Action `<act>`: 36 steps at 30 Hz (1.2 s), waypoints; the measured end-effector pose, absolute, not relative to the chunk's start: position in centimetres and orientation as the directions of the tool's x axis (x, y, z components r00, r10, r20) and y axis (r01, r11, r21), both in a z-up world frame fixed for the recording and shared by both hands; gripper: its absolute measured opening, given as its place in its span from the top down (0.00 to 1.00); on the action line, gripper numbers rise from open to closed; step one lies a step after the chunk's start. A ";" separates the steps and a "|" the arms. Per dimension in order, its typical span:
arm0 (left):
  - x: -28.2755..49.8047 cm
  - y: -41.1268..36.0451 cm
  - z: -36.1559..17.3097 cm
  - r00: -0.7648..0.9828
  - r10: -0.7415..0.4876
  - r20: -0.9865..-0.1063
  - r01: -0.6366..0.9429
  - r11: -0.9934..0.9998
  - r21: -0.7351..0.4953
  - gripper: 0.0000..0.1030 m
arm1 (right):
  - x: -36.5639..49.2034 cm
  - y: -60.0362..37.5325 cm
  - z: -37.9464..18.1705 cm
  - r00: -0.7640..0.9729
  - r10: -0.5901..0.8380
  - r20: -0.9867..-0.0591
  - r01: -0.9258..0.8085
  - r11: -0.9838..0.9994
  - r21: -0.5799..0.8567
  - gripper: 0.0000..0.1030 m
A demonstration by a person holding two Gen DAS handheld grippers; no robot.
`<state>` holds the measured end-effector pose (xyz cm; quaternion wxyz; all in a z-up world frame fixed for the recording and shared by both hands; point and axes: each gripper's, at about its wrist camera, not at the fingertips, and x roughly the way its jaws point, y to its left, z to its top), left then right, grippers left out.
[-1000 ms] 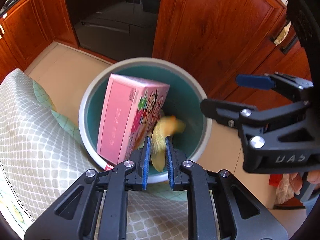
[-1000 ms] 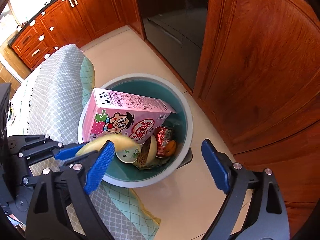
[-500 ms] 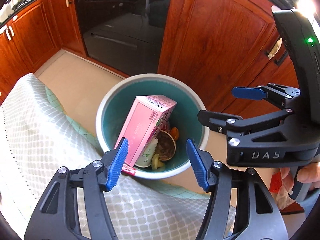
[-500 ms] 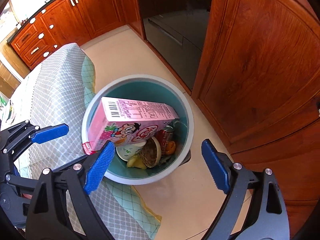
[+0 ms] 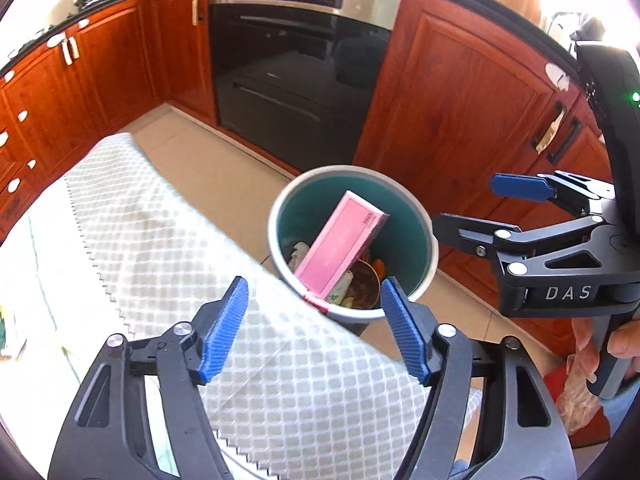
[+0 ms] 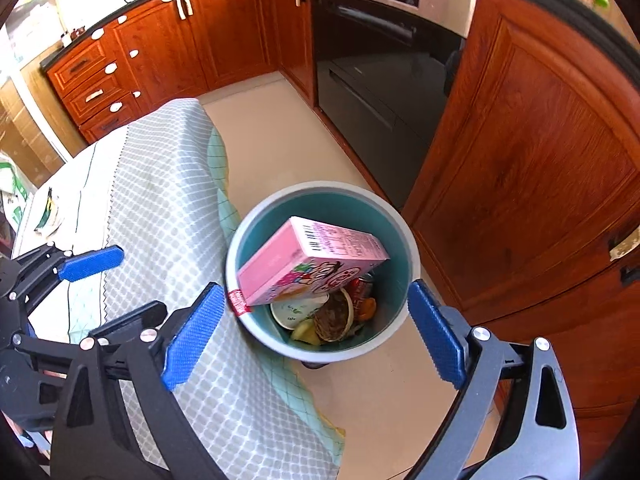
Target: Collect trash
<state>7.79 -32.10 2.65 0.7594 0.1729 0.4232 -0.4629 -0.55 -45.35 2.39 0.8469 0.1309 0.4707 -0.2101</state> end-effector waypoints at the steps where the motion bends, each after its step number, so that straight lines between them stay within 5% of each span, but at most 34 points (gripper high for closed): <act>1: 7.7 -31.7 2.9 0.223 -0.560 -0.798 0.845 0.520 -0.128 0.27 | -0.7 -44.9 2.7 0.471 -0.237 -0.850 0.479 0.878 0.021 0.14; 6: 6.9 -28.6 4.5 0.322 -0.569 -0.756 0.814 0.575 -0.086 0.03 | -1.5 -43.1 3.9 0.479 -0.247 -0.842 0.479 0.878 0.015 0.08; 10: 6.1 -26.0 5.7 0.390 -0.591 -0.706 0.780 0.619 -0.087 0.03 | -2.6 -41.7 4.5 0.474 -0.262 -0.841 0.479 0.878 -0.004 0.06; 36: 1.3 -19.4 5.3 0.420 -0.488 -0.766 0.721 0.691 -0.045 0.03 | -9.3 -37.2 2.3 0.408 -0.316 -0.857 0.513 0.856 -0.072 0.06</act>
